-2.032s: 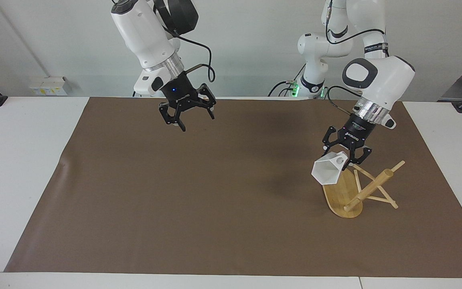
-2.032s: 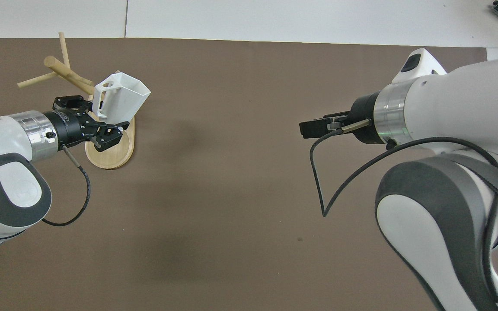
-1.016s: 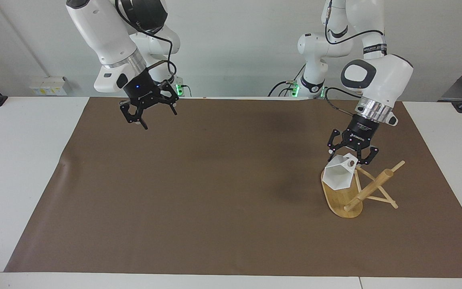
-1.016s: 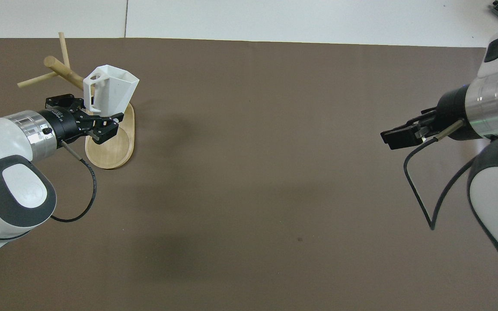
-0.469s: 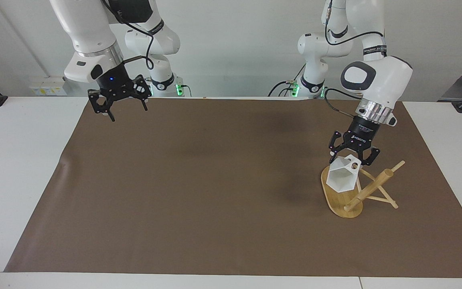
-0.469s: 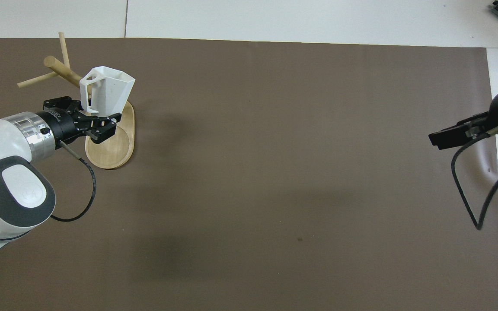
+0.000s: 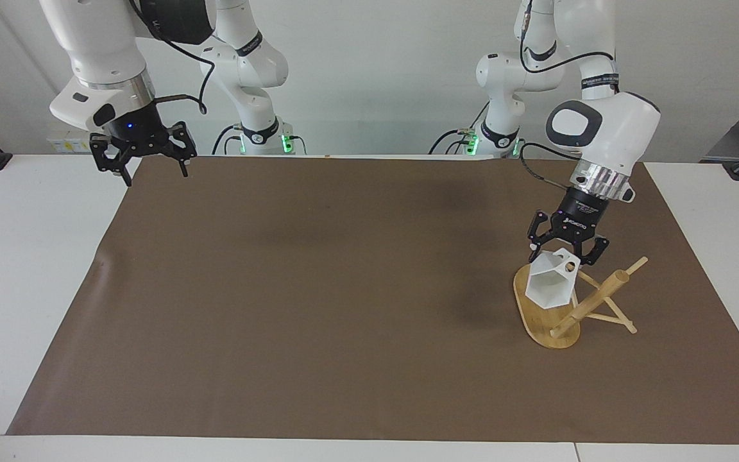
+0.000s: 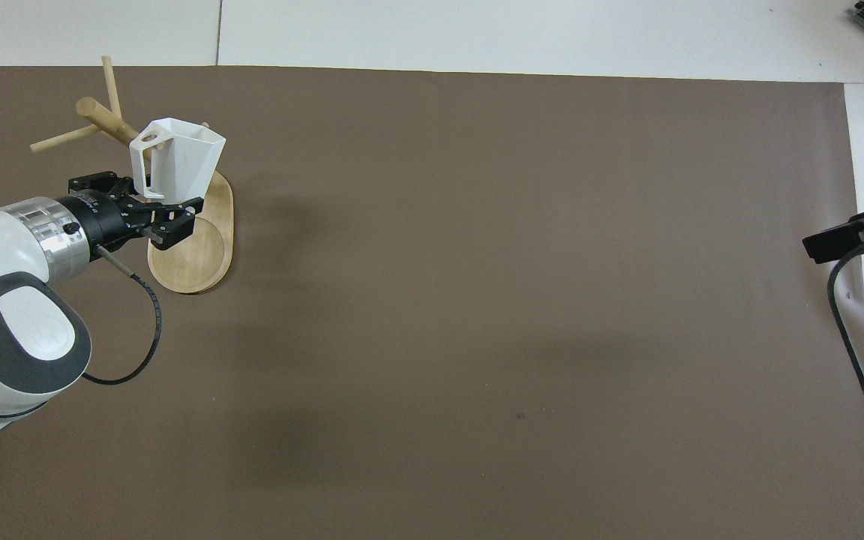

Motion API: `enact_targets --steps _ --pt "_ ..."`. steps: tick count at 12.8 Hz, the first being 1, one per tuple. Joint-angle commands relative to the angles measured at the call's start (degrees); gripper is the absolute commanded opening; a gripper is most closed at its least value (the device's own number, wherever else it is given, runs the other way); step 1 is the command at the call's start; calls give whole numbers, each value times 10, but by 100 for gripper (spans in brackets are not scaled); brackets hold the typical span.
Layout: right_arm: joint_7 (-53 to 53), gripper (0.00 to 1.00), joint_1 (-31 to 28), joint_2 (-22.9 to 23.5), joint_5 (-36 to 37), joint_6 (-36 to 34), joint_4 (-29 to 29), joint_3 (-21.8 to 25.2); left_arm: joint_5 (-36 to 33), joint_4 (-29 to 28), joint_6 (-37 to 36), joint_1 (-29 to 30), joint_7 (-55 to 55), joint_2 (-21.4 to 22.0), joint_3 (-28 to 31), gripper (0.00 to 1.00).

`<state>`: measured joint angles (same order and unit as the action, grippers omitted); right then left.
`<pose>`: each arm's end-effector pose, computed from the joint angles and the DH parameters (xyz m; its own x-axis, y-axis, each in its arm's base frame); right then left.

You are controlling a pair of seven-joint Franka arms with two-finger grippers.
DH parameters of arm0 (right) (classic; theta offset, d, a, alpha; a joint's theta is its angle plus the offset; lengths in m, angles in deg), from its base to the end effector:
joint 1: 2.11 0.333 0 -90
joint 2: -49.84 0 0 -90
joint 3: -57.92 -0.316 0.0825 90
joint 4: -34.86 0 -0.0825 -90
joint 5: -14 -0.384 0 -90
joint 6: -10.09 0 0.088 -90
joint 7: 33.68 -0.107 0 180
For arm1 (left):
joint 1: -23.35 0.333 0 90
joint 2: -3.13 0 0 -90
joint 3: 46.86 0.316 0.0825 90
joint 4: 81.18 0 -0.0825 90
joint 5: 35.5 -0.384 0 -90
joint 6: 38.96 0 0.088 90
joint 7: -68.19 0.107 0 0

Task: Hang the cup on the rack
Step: 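Hang the cup on a rack peg while the right gripper withdraws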

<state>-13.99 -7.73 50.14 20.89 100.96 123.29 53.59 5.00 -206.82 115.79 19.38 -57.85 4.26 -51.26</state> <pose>0.5577 -0.0254 0.6367 0.9491 0.3149 -0.0052 0.3131 -0.9415 0.1251 0.5619 -0.0606 0.4462 -0.6865 0.3741 -0.6235 0.5130 0.8569 -0.0506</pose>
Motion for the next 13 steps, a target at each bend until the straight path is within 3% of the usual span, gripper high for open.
enact_targets --steps 1,2,3,6,8,13 --pt "3 100 -1 -7 10 -15 3 14 -12 -12 13 5 -15 5 -4 0" --pt "3 100 0 -8 8 -15 3 23 -12 -12 14 6 -14 5 -4 18" --pt "3 100 0 -8 5 -15 6 32 -12 -12 13 6 -11 5 -4 99" --pt "-5 100 0 -13 -12 -17 12 49 -12 -11 12 13 -11 5 -4 100" --pt "-73 100 0 -14 -41 -30 12 59 -16 -7 6 25 -8 4 -3 100" --pt "-140 100 0 -14 -44 -49 12 61 -81 3 -31 52 -5 6 -3 100"
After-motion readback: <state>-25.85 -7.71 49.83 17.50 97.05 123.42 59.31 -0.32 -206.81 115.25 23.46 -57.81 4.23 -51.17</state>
